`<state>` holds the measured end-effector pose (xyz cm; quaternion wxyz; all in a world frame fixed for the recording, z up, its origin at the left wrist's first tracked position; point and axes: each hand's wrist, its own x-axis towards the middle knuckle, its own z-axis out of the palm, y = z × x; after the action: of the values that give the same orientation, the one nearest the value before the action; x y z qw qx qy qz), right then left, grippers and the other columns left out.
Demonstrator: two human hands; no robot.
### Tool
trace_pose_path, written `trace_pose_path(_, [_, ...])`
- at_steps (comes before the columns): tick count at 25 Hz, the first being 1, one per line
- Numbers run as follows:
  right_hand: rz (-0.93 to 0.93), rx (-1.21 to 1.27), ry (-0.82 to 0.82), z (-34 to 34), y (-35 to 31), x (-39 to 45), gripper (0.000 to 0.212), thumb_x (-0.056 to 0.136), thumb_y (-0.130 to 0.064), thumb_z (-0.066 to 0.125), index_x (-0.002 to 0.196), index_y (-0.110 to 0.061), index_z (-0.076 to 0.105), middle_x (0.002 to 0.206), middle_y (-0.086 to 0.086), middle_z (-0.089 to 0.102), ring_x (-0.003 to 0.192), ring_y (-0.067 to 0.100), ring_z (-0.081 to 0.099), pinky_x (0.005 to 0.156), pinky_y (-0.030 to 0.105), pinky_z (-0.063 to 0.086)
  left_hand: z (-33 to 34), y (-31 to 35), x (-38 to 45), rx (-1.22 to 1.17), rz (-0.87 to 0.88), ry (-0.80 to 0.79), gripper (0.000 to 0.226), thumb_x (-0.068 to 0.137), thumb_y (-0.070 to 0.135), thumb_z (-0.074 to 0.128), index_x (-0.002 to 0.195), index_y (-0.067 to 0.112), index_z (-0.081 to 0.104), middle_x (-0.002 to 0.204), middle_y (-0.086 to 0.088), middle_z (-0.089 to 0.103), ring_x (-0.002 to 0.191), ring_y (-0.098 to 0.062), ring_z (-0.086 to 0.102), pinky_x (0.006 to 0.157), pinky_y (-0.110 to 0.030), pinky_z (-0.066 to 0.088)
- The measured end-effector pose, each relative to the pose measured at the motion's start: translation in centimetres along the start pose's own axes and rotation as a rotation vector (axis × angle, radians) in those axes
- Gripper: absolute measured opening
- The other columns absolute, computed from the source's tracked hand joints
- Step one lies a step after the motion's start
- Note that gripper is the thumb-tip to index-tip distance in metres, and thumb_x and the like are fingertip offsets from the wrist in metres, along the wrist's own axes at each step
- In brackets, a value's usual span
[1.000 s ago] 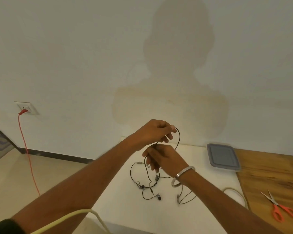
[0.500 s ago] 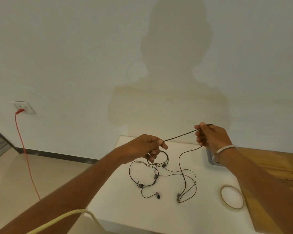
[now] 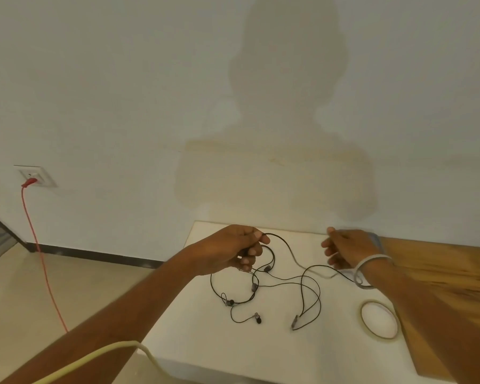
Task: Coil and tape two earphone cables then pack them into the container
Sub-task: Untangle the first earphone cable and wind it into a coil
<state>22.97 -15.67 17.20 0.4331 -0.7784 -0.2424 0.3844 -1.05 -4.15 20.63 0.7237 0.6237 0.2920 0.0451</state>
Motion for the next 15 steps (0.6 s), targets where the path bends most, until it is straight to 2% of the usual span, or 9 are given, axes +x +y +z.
trace_pose_path(2, [-0.378,-0.169,-0.084,1.7,-0.1,-1.2,0.014,0.093,-0.023,0.053,0.097,-0.015,0.063,0.091,0.002,0.065,0.078,0.012,0.063,0.067,0.024,0.054,0.8,0.0,0.2,-0.07,0.011,-0.027,0.024,0.105,0.022,0.039,0.11,0.006,0.056,0.064,0.001,0.049,0.056,-0.015,0.048,0.064,-0.029,0.046])
trace_pose_path(4, [-0.671,-0.311,-0.235,3.7,0.0,-2.2,0.028,0.09,-0.018,0.056,0.118,-0.024,0.055,0.113,-0.011,0.06,0.103,0.0,0.057,0.084,0.016,0.05,1.4,0.0,0.3,-0.112,0.037,-0.07,0.026,0.105,0.021,0.038,0.112,0.006,0.058,0.066,0.0,0.056,0.061,-0.017,0.056,0.069,-0.031,0.051])
trace_pose_path(5, [-0.725,-0.325,-0.299,4.7,0.0,-2.6,0.034,0.09,-0.016,0.057,0.122,-0.025,0.052,0.116,-0.014,0.058,0.108,-0.003,0.055,0.088,0.014,0.048,1.7,0.2,0.3,-0.126,0.057,-0.089,0.028,0.105,0.02,0.038,0.113,0.005,0.06,0.068,-0.001,0.058,0.063,-0.017,0.059,0.071,-0.031,0.052])
trace_pose_path(7, [-0.725,-0.269,-0.358,6.3,0.2,-3.0,0.028,0.091,-0.01,0.054,0.11,-0.029,0.055,0.104,-0.014,0.063,0.098,-0.005,0.061,0.085,0.014,0.049,2.1,0.5,0.4,-0.202,0.095,-0.106,0.027,0.104,0.017,0.037,0.113,0.003,0.058,0.075,-0.002,0.064,0.068,-0.018,0.064,0.074,-0.031,0.055])
trace_pose_path(10, [-0.674,-0.236,-0.324,7.1,0.5,-2.9,0.028,0.097,-0.011,0.041,0.086,-0.031,0.058,0.076,-0.009,0.068,0.075,0.001,0.067,0.072,0.014,0.05,2.2,0.9,0.3,-0.413,0.136,-0.066,0.023,0.103,0.011,0.037,0.109,0.003,0.058,0.091,-0.01,0.074,0.077,-0.02,0.073,0.076,-0.032,0.059])
trace_pose_path(12, [-0.645,-0.308,-0.28,7.2,1.0,-2.6,0.027,0.099,-0.022,0.037,0.085,-0.029,0.059,0.071,-0.009,0.068,0.074,0.005,0.066,0.073,0.013,0.048,2.3,1.1,0.2,-0.471,0.177,-0.046,0.023,0.102,0.011,0.038,0.106,0.004,0.059,0.102,-0.014,0.074,0.086,-0.023,0.074,0.08,-0.033,0.06])
trace_pose_path(15, [-0.588,-0.448,-0.358,7.5,2.4,-2.6,0.024,0.099,-0.027,0.036,0.095,-0.025,0.06,0.073,-0.009,0.069,0.078,0.005,0.066,0.08,0.019,0.051,2.3,1.4,0.6,-0.554,0.281,0.015,0.02,0.101,0.01,0.038,0.101,0.006,0.057,0.111,-0.017,0.071,0.101,-0.026,0.071,0.088,-0.035,0.058])
